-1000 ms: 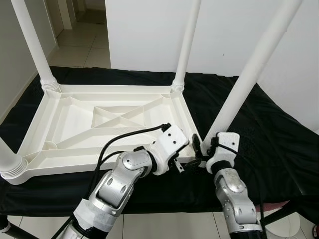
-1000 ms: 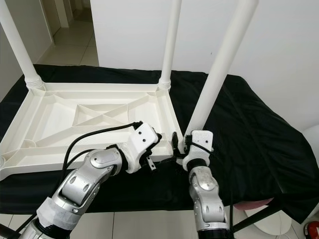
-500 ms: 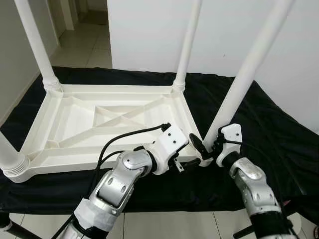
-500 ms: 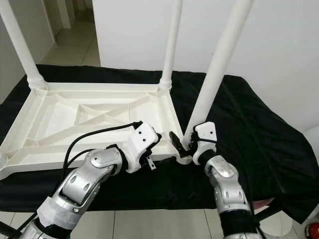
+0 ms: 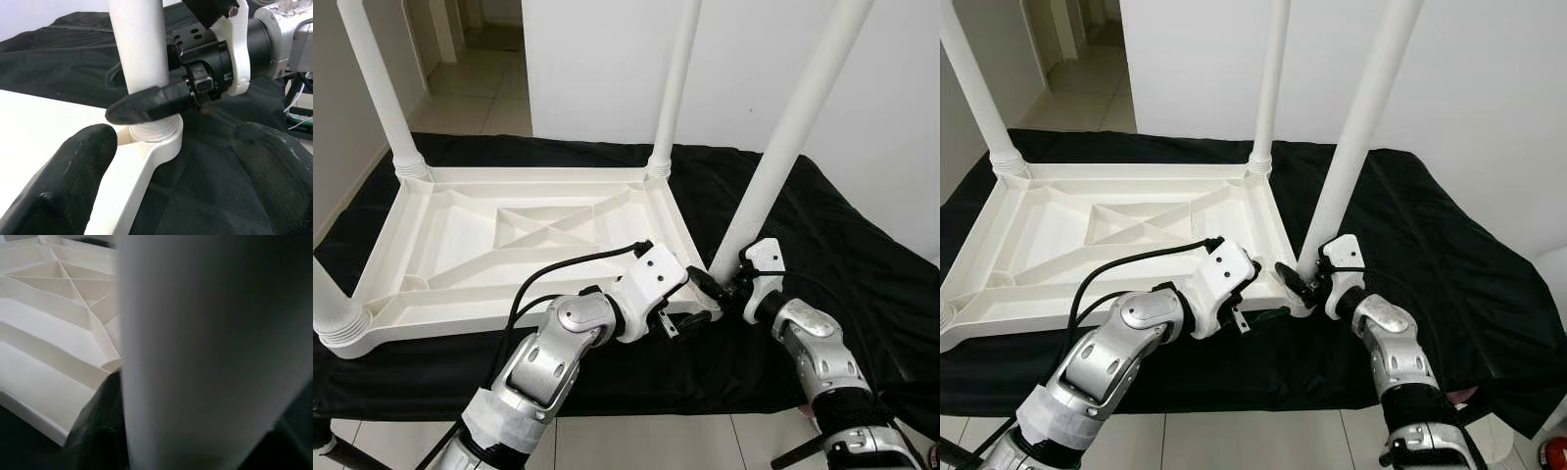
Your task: Building children table
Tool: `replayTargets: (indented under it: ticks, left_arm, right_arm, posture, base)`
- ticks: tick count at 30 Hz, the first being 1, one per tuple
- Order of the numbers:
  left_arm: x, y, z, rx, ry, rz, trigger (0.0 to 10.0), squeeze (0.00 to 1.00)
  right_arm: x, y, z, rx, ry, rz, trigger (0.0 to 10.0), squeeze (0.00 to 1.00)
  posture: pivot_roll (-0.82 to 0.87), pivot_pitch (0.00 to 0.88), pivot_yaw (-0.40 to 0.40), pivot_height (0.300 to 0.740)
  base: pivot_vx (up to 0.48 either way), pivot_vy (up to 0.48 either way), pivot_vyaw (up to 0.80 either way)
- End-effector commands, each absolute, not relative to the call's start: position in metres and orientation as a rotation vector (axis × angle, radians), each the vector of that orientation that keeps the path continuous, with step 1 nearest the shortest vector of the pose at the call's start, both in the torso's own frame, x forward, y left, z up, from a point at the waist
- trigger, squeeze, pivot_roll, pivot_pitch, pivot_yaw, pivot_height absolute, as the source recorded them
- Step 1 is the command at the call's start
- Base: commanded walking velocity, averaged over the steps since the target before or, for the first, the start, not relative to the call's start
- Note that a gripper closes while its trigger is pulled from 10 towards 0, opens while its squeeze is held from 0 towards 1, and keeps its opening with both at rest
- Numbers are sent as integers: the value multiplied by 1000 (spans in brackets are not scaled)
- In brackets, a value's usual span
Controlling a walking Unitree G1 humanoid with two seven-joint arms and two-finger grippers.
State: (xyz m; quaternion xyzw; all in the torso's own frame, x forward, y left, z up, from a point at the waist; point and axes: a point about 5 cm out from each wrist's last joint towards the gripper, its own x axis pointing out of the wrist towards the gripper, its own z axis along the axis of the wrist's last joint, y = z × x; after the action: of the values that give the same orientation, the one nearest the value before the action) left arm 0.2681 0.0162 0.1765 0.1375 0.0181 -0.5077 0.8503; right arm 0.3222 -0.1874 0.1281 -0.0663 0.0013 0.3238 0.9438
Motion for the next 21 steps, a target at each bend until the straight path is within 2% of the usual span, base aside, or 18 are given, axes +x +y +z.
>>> replayTargets:
  ticks: [1,9,10,11,12,21]
  left_arm:
    - [271,16,176,296,43,-1025,10000,0]
    - [270,16,177,295,40,-1028,10000,0]
    - [270,15,176,296,40,-1029,10000,0]
    - [270,15,176,296,40,-1029,10000,0]
    - [270,15,176,297,42,-1029,10000,0]
    - [269,17,173,295,50,-1019,10000,0]
  right_arm:
    - [321,-180,121,-135,34,718,0,0]
    - [317,-180,113,-102,62,732,0,0]
    - [315,-179,111,-97,65,711,4314,0]
    - [315,-179,111,-97,65,711,4314,0]
    - [314,-178,111,-79,59,688,10000,0]
    - [313,-170,113,3,70,455,10000,0]
  posture:
    - [-62,0,-56,740]
    - [-67,0,-53,740]
    - [-70,0,-52,740]
    - [-70,0,-52,740]
    - [-71,0,-52,740]
    - [-68,0,-68,740]
  base:
    - [0,0,0]
    - [0,0,0]
    - [0,0,0]
    - [0,0,0]
    - [0,0,0]
    - [0,0,0]
